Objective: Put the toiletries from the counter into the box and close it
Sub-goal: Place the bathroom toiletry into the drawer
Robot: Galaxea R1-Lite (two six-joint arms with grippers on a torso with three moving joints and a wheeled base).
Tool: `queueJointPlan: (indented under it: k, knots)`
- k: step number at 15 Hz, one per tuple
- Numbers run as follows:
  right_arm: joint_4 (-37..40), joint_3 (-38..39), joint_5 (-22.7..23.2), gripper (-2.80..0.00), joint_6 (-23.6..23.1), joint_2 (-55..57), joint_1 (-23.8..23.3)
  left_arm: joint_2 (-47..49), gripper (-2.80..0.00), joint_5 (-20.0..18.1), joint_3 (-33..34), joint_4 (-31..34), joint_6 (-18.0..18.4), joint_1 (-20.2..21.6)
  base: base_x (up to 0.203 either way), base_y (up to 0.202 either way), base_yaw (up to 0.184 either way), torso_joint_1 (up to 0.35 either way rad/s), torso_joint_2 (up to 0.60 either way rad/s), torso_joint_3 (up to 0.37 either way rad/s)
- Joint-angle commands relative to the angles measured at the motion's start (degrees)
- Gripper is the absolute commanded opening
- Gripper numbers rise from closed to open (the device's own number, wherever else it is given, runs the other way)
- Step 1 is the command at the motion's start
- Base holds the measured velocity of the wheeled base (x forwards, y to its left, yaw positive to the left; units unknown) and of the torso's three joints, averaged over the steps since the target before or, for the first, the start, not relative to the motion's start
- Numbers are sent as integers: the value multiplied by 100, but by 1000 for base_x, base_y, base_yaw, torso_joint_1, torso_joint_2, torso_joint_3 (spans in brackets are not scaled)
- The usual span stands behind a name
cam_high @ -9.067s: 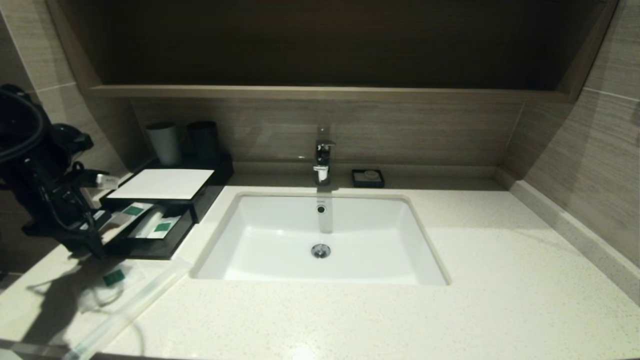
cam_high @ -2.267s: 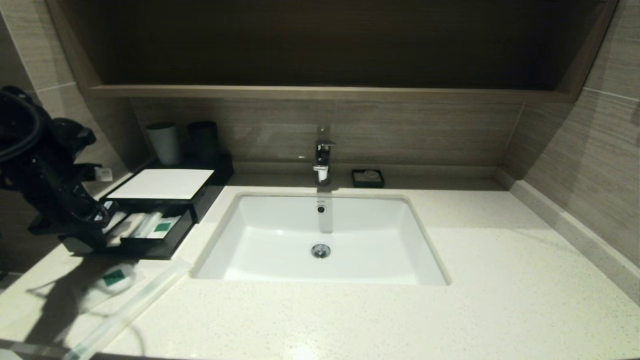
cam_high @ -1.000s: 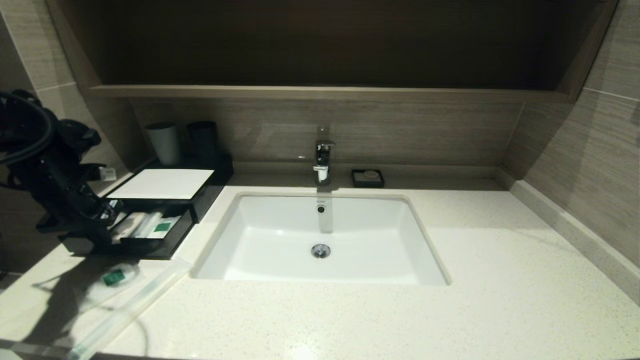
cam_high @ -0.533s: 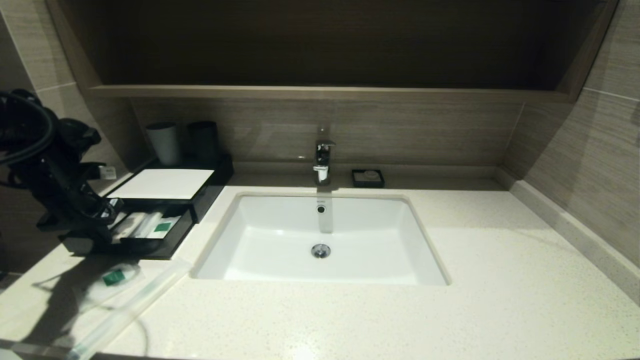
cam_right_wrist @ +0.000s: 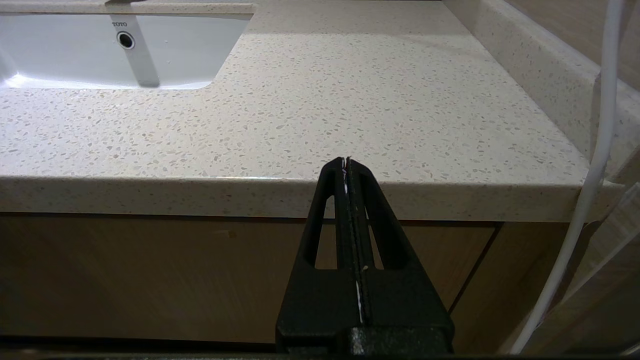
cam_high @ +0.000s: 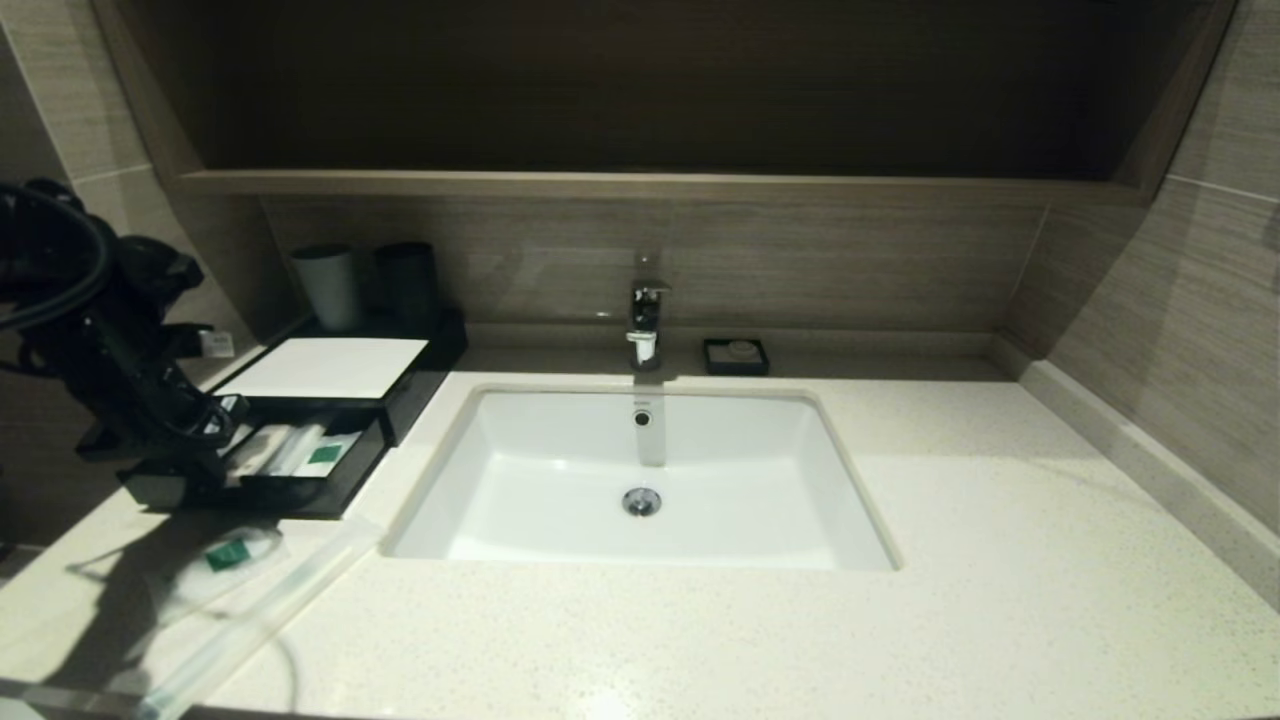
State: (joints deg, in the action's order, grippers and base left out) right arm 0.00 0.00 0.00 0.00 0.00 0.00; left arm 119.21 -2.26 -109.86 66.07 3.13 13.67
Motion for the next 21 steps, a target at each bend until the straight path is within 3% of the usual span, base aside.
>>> queueJointPlan:
  k: [1,21]
  knots:
    - [0,0,0,-280,0,0,0,23,-280,-3,0,37,3,5,0,0,0,0,0,0]
    - [0,0,0,-280,0,0,0,172,-280,6,0,-314,-121,-101,0,0,0,0,0,0]
